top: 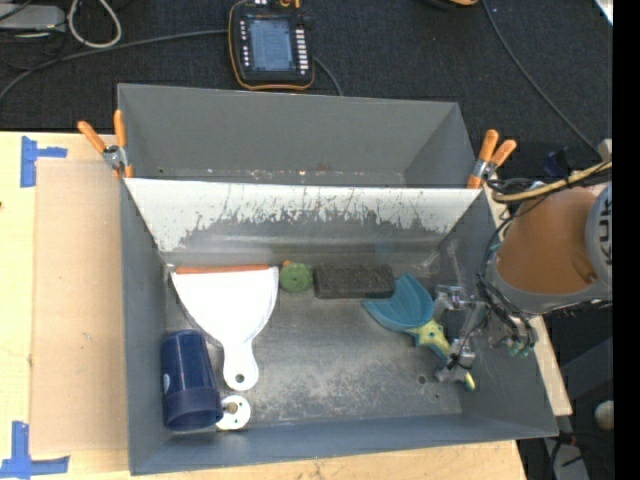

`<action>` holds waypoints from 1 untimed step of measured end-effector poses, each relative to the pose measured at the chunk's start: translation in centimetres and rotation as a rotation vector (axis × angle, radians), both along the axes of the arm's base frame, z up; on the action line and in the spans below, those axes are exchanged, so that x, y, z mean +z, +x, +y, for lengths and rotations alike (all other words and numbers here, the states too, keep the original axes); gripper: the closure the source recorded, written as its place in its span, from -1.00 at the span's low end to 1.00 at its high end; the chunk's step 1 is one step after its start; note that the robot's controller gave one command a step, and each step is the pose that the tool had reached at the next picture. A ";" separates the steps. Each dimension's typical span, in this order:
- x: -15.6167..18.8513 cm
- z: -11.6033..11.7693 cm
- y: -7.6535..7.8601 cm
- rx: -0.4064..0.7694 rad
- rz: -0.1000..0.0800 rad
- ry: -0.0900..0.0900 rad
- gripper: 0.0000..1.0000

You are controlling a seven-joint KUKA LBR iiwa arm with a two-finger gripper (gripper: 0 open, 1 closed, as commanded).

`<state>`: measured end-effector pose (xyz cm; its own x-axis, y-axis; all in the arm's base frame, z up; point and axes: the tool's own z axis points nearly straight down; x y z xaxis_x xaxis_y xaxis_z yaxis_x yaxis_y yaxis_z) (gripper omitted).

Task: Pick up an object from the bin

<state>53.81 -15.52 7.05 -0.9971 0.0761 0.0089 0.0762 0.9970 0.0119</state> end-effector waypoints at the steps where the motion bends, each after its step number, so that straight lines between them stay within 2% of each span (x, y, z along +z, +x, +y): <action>1: -0.6 0.1 0.3 -0.004 -0.002 -0.001 -1.00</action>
Offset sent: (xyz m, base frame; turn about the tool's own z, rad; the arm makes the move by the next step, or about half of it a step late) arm 0.0223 0.0106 0.0484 -0.0239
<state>54.08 -15.43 6.47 -0.9968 0.0801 0.0068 0.0801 0.9967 0.0112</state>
